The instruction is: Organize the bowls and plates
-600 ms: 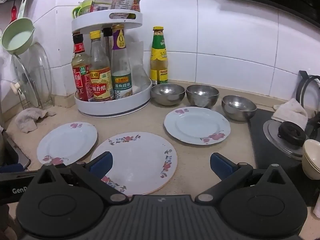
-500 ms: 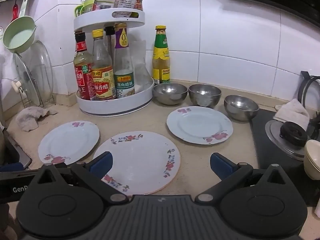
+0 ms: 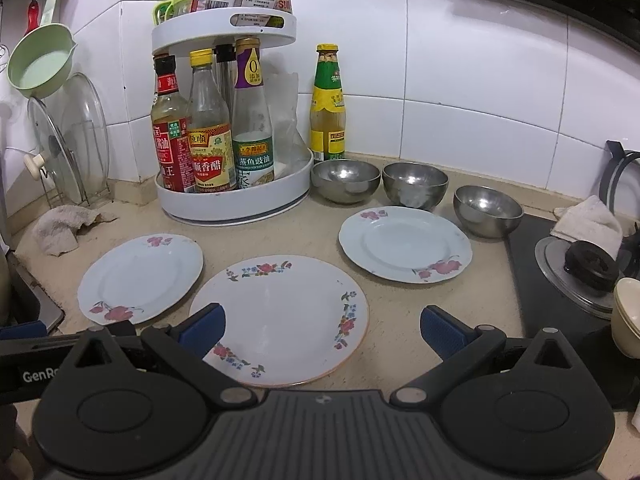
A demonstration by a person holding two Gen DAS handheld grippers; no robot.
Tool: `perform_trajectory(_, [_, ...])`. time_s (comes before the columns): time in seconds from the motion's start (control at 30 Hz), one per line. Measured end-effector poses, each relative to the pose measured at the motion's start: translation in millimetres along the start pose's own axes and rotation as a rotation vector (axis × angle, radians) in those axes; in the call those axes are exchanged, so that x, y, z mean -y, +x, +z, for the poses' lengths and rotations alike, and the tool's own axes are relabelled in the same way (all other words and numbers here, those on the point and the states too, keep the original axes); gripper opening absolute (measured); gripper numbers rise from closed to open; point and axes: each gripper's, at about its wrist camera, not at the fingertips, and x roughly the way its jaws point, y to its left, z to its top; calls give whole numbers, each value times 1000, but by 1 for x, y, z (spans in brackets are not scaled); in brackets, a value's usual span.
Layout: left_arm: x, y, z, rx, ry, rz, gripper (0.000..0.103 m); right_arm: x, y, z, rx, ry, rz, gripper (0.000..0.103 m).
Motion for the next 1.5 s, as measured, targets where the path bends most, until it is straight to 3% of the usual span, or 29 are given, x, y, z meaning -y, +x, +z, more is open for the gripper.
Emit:
perform_trajectory(0.5, [-1,-1,0,57,-2,0,103,-1,2,-3,5,-55,-28,102])
perform_trajectory(1.5, [-11,5,3,4,-12,16,103,-8,12,1,-29,-42,-11,102])
